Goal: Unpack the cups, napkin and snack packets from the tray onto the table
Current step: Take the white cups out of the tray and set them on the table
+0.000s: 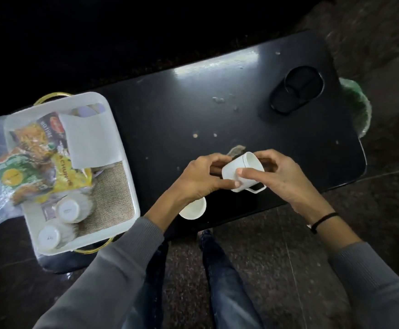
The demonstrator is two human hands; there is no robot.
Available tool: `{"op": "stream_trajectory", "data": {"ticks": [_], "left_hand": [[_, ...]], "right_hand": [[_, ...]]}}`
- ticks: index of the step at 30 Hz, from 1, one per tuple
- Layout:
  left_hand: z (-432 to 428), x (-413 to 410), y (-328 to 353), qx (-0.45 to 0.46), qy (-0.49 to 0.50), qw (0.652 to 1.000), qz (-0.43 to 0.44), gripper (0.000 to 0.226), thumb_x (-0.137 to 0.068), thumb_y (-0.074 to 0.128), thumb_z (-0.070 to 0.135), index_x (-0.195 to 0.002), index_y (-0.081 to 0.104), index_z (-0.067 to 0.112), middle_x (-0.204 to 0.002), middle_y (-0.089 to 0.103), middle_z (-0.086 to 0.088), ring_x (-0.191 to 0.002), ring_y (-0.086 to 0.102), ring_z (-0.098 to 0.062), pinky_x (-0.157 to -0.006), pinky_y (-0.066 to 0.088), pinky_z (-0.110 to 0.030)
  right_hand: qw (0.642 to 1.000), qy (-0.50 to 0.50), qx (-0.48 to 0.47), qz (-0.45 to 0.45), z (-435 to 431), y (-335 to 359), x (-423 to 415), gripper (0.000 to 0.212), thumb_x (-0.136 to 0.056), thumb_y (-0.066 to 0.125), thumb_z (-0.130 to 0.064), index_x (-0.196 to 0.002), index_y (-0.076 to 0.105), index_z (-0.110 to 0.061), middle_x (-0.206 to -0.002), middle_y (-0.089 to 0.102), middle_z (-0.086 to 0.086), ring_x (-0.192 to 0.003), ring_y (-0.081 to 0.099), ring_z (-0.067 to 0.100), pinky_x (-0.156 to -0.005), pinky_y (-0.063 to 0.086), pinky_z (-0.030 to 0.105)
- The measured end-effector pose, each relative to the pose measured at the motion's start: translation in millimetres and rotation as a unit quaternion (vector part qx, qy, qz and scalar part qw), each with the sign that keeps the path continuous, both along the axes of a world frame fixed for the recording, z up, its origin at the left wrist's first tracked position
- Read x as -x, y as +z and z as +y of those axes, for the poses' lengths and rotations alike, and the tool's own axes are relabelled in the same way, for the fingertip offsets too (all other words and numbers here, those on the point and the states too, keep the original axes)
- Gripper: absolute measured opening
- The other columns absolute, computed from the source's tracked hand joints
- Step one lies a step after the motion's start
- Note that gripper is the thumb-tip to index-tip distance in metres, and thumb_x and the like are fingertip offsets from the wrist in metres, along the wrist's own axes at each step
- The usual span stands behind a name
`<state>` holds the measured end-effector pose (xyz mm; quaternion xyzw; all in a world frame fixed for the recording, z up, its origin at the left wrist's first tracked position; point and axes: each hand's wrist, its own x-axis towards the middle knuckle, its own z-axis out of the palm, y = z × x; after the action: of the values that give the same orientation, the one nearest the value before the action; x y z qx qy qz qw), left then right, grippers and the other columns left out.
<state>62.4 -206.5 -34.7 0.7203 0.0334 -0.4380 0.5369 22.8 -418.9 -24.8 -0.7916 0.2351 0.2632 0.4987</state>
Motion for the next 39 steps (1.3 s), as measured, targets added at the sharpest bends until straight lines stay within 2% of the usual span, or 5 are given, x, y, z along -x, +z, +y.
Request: {"op": "stream_trajectory", "data": {"ticks": [5,12,27,33,39], "left_hand": [[-21,8,-11,-0.049,-0.026,0.998,0.001,0.065,-0.078,0.086,0.008,-0.138,0.061,0.017,-0.127,0.072,0.003,-0.112,0.069,-0.007,-0.100,0.055,-0.026],[-29,16,-23,-0.070,-0.065,0.995,0.016,0.061,-0.081,0.075,-0.011,-0.136,0.061,0.011,-0.127,0.071,-0.002,-0.116,0.067,-0.010,-0.081,0.055,-0.009],[-15,9,-24,-0.113,-0.064,0.990,-0.045,0.060,-0.083,0.060,-0.020,-0.134,0.064,0.013,-0.127,0.070,-0.001,-0.121,0.064,-0.010,-0.101,0.051,-0.020],[1,5,-23,-0.135,-0.071,0.985,-0.083,0.054,-0.087,0.067,-0.012,-0.133,0.065,0.016,-0.126,0.070,0.000,-0.118,0.064,-0.009,-0.080,0.047,-0.003],[11,8,-11,-0.133,-0.039,0.984,-0.114,0.037,-0.090,0.073,0.006,-0.125,0.070,0.016,-0.119,0.074,0.002,-0.111,0.067,-0.008,-0.099,0.050,-0.019]], "right_hand": [[0.996,0.016,0.093,-0.001,-10,-15,17,0.060,-0.062,0.088,-0.060,-0.110,0.066,-0.032,-0.103,0.069,-0.016,-0.090,0.065,-0.002,-0.067,0.047,0.014],[0.961,0.170,0.194,-0.098,-3,-22,22,0.070,-0.068,0.088,-0.043,-0.128,0.061,-0.021,-0.123,0.059,-0.002,-0.113,0.057,0.020,-0.089,0.052,0.037],[0.904,0.323,0.212,-0.184,12,-28,28,0.069,-0.071,0.083,-0.026,-0.135,0.057,-0.017,-0.128,0.058,-0.001,-0.113,0.052,0.022,-0.085,0.054,0.038],[0.887,0.366,0.230,-0.163,13,-28,21,0.089,-0.070,0.085,-0.054,-0.144,0.050,-0.019,-0.138,0.052,0.002,-0.123,0.049,0.025,-0.098,0.041,0.040],[0.884,0.367,0.229,-0.178,24,-13,8,0.071,-0.083,0.069,-0.065,-0.137,0.057,-0.020,-0.134,0.057,-0.003,-0.124,0.046,0.022,-0.100,0.036,0.038]]}}
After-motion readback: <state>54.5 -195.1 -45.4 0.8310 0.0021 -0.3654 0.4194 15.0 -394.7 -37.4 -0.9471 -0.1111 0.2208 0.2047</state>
